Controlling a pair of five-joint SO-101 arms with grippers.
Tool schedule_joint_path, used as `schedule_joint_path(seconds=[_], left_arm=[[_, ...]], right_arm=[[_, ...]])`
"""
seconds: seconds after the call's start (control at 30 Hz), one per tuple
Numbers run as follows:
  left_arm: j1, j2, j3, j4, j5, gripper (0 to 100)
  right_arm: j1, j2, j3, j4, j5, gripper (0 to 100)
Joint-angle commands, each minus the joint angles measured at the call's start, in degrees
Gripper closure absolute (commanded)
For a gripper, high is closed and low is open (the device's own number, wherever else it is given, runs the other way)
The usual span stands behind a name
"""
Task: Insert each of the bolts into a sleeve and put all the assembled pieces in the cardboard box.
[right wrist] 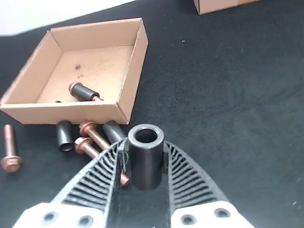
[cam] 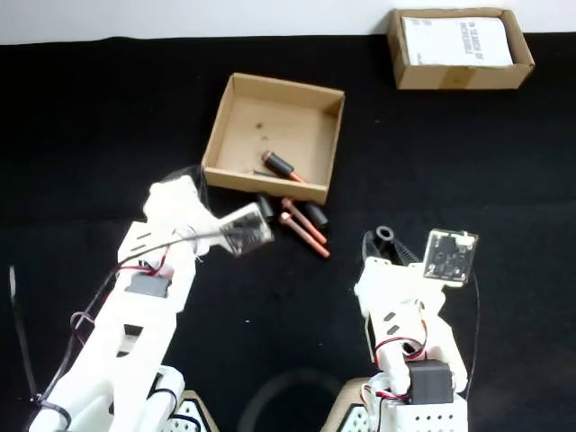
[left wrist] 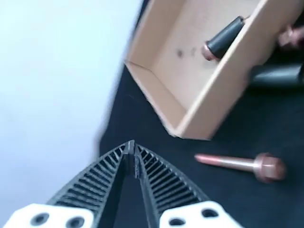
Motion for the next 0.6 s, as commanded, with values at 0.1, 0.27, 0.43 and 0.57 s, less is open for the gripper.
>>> schedule_joint_path(seconds=[0.1, 0.27, 0.43, 0.57], left_arm=[[0.1, -0.7, -14.0, 31.5, 24.9, 99], [1.4, 2.7, -22.1, 43.6, 33.6, 99], [1.5, 8.0, -26.7, 45.4, 43.0, 99], [1.6, 16.0, -29.3, 45.2, 47.5, 94]], right_arm=[[0.6, -0.4, -2.7, -1.3, -3.0, 99.2], [0.4, -0.4, -2.0, -1.4, -3.1, 99.2], [0.4, -0.4, 3.1, -6.3, -3.3, 99.2], [0.4, -0.4, 4.5, -7.4, -3.3, 99.2]])
